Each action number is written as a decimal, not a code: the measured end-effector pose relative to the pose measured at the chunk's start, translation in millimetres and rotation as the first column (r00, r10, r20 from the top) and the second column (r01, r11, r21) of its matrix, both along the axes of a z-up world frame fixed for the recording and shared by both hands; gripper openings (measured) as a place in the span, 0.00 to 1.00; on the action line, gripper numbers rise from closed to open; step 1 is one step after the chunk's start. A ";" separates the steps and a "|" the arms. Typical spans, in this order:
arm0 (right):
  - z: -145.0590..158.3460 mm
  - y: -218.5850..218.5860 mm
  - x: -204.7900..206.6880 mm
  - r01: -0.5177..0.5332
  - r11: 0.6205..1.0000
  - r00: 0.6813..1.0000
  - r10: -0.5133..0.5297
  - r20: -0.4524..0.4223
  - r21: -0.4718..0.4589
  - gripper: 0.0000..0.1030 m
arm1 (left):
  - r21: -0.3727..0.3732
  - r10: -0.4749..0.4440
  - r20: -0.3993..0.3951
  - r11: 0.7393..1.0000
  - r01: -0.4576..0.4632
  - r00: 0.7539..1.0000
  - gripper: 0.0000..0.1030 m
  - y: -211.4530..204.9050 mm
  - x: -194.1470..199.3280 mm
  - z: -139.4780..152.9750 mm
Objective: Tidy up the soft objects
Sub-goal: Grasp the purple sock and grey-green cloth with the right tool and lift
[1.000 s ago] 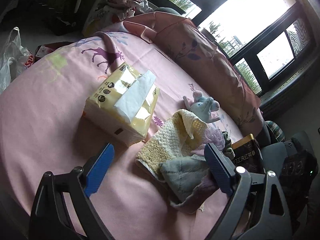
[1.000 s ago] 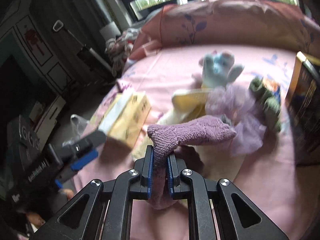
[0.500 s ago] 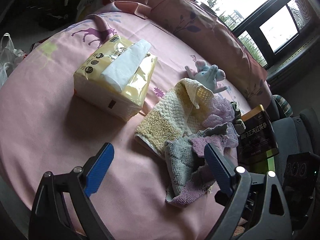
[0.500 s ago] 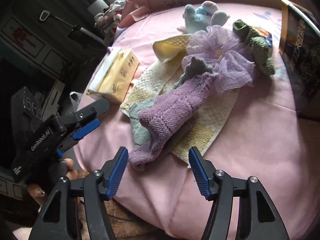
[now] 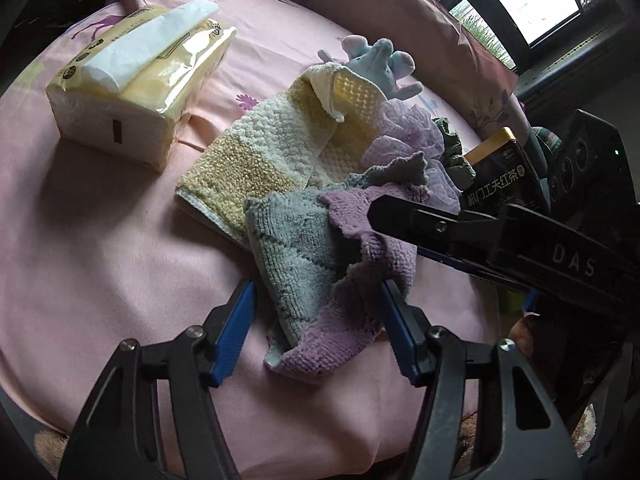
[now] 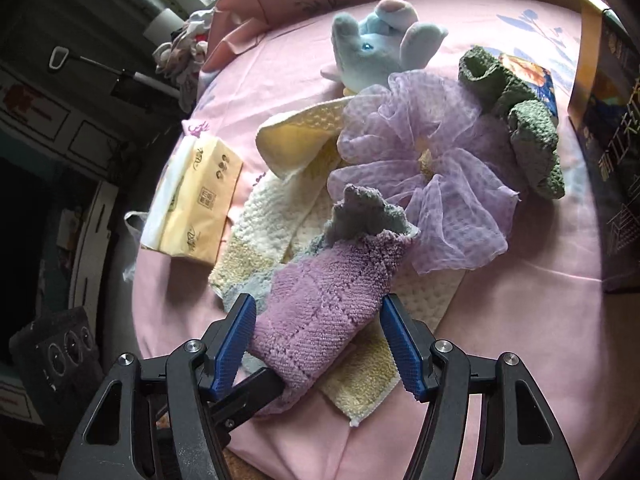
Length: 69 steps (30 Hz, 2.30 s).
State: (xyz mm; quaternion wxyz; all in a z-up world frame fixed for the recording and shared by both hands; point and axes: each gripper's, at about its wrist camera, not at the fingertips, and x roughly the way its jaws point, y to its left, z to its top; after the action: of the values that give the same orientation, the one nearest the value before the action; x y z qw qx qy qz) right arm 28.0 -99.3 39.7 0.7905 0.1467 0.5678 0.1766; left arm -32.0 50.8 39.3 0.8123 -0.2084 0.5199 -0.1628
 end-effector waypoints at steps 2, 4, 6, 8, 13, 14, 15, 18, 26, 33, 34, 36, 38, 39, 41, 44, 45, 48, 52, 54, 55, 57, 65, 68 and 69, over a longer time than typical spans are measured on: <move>-10.0 1.1 0.4 0.003 1.000 1.000 -0.002 -0.022 0.025 0.63 | 0.001 -0.002 -0.011 1.000 0.002 1.000 0.51 -2.8 0.9 -3.5; -15.7 3.8 -0.7 -0.015 0.999 0.999 0.017 -0.035 0.048 0.47 | 0.011 0.000 -0.007 1.000 0.000 1.000 0.42 -4.2 1.7 -4.1; -16.0 6.6 -3.1 -0.032 0.998 0.999 0.033 -0.022 0.051 0.38 | 0.018 0.004 -0.009 1.000 -0.004 1.000 0.38 -5.4 3.0 -5.2; -13.0 9.0 -7.2 -0.039 0.997 0.999 0.038 0.021 0.060 0.29 | 0.027 0.006 0.002 1.000 -0.006 1.000 0.35 -6.7 2.9 -5.1; -6.7 14.2 -15.5 -0.084 0.990 0.996 0.079 0.046 0.111 0.25 | 0.005 -0.003 0.042 1.000 0.003 0.999 0.30 -6.4 0.0 0.4; -3.7 14.4 -17.5 -0.087 0.990 0.995 0.080 0.057 0.114 0.25 | -0.005 -0.007 0.060 1.000 0.008 0.998 0.30 -6.8 -1.1 4.2; -0.5 14.1 -19.6 -0.091 0.988 0.994 0.083 0.069 0.121 0.25 | -0.014 -0.009 0.083 1.000 0.011 0.997 0.30 -6.4 -2.5 8.8; 11.6 12.1 -26.5 -0.094 0.987 0.991 0.079 0.112 0.134 0.25 | -0.042 -0.018 0.148 0.999 0.025 0.989 0.30 -4.1 -8.4 20.2; 48.2 9.2 -49.2 -0.092 0.991 0.967 0.065 0.247 0.099 0.25 | -0.056 -0.037 0.270 0.997 0.054 0.962 0.30 -10.3 -23.3 47.7; 79.3 -2.3 -66.5 -0.080 0.992 0.939 0.042 0.341 0.098 0.26 | -0.002 -0.066 0.364 0.997 0.072 0.929 0.30 -27.6 -35.3 78.4; 83.0 -4.8 -68.4 -0.079 0.991 0.936 0.038 0.351 0.104 0.26 | -0.001 -0.070 0.375 0.997 0.076 0.924 0.30 -28.8 -37.0 82.0; 90.5 -8.0 -72.0 -0.076 0.991 0.928 0.030 0.371 0.110 0.26 | 0.001 -0.079 0.391 0.996 0.085 0.917 0.30 -31.5 -41.4 89.2; 98.0 -11.3 -76.5 -0.068 0.991 0.920 0.019 0.392 0.113 0.26 | 0.006 -0.084 0.408 0.996 0.090 0.909 0.30 -34.7 -45.7 96.5; 101.7 -13.1 -78.0 -0.064 0.992 0.916 0.014 0.400 0.110 0.26 | 0.011 -0.090 0.415 0.996 0.094 0.905 0.30 -37.0 -47.0 100.0; 109.7 -18.1 -79.8 -0.052 0.993 0.911 0.003 0.412 0.108 0.26 | 0.020 -0.103 0.427 0.994 0.104 0.898 0.30 -42.9 -47.2 107.1; 123.1 -30.7 -82.1 -0.041 0.991 0.901 -0.020 0.434 0.131 0.26 | 0.037 -0.121 0.450 0.992 0.117 0.885 0.29 -54.0 -46.6 123.3; 128.0 -35.8 -82.8 -0.035 0.989 0.897 -0.031 0.441 0.141 0.26 | 0.041 -0.127 0.461 0.992 0.121 0.879 0.30 -58.2 -46.6 128.6; 144.0 -50.2 -84.8 -0.022 0.987 0.886 -0.054 0.460 0.158 0.26 | 0.051 -0.140 0.489 0.990 0.132 0.861 0.29 -72.0 -46.8 145.2; 163.2 -64.5 -84.8 -0.031 0.982 0.868 -0.065 0.493 0.184 0.26 | 0.062 -0.146 0.528 0.989 0.134 0.836 0.29 -84.3 -46.5 166.7; 170.5 -70.1 -83.0 -0.041 0.982 0.860 -0.060 0.507 0.185 0.26 | 0.064 -0.147 0.535 0.989 0.134 0.832 0.30 -89.2 -45.1 173.4; 173.0 -73.0 -81.8 -0.044 0.981 0.858 -0.060 0.510 0.189 0.26 | 0.069 -0.149 0.539 0.989 0.133 0.829 0.30 -92.0 -44.5 175.8; 173.8 -77.1 -80.5 -0.043 0.980 0.855 -0.065 0.515 0.195 0.26 | 0.078 -0.154 0.540 0.988 0.134 0.827 0.29 -97.3 -43.3 178.1; 160.6 -101.6 -83.1 -0.004 0.971 0.851 -0.122 0.511 0.238 0.26 | 0.106 -0.184 0.527 0.983 0.151 0.830 0.29 -121.9 -38.6 168.4; 158.6 -110.8 -83.3 0.005 0.967 0.853 -0.137 0.503 0.254 0.26 | 0.104 -0.188 0.521 0.982 0.157 0.833 0.29 -129.8 -37.4 167.4; 158.2 -113.1 -84.0 0.009 0.966 0.854 -0.142 0.501 0.257 0.26 | 0.102 -0.189 0.521 0.982 0.160 0.832 0.29 -131.9 -37.7 166.9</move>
State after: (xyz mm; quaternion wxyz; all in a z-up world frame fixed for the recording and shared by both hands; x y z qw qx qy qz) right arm -56.0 -212.4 197.9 0.8955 0.2130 0.3030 0.2468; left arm -69.6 -81.1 206.3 0.9108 -0.0853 0.2976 -0.2731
